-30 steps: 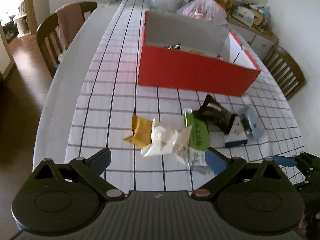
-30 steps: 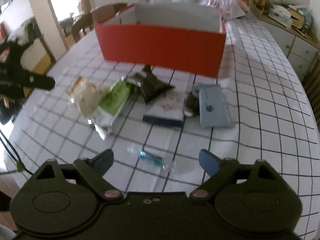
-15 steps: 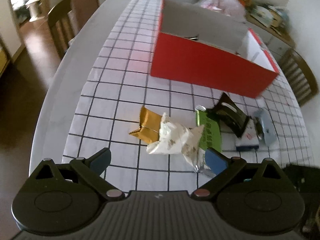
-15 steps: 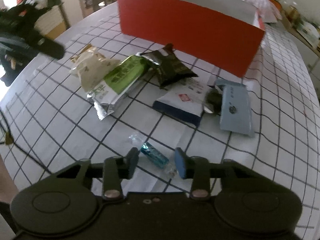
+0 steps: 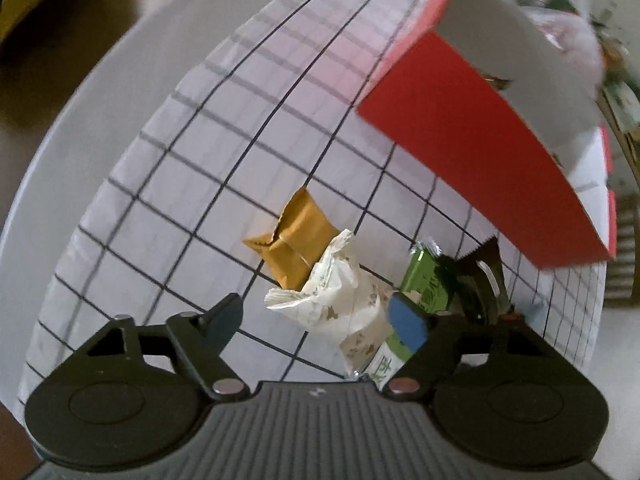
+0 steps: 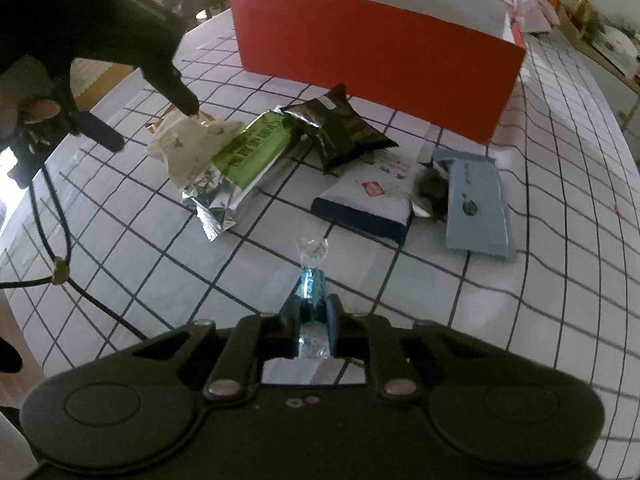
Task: Organize snacks
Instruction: 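Grasp the small clear candy stick with the right tool, then grasp the white pastry pack with the left tool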
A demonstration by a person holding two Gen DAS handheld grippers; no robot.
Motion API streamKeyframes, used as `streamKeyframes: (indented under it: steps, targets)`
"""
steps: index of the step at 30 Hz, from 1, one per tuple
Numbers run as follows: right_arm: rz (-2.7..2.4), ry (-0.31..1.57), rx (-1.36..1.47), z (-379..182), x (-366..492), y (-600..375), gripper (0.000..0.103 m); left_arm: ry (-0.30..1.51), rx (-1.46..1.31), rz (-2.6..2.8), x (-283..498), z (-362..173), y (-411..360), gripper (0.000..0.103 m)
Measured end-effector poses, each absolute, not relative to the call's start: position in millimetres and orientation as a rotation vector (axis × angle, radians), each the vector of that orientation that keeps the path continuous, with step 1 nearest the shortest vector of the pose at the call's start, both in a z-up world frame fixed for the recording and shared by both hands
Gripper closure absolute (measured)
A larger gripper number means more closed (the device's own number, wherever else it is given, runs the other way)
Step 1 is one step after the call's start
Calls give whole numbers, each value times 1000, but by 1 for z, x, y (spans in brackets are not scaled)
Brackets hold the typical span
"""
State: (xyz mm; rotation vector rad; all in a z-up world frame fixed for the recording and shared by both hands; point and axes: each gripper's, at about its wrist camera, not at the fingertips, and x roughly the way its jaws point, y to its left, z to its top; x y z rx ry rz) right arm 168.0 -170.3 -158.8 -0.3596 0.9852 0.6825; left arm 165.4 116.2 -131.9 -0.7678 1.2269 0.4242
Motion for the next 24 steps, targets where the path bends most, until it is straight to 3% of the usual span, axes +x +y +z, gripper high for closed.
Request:
streamKeyframes:
  steps: [4, 20, 21, 24]
  targets:
    - [674, 996, -329, -159, 164, -175, 92, 1245, -873, 456, 171, -140, 120, 30]
    - [630, 1001, -297, -159, 162, -174, 92, 1250, -862, 457, 176, -142, 118, 46]
    - [628, 1002, -291, -160, 162, -175, 92, 1245, -871, 446, 174, -142, 119, 54]
    - [617, 1005, -277, -160, 162, -176, 92, 1240, -872, 414, 169, -140, 119, 60]
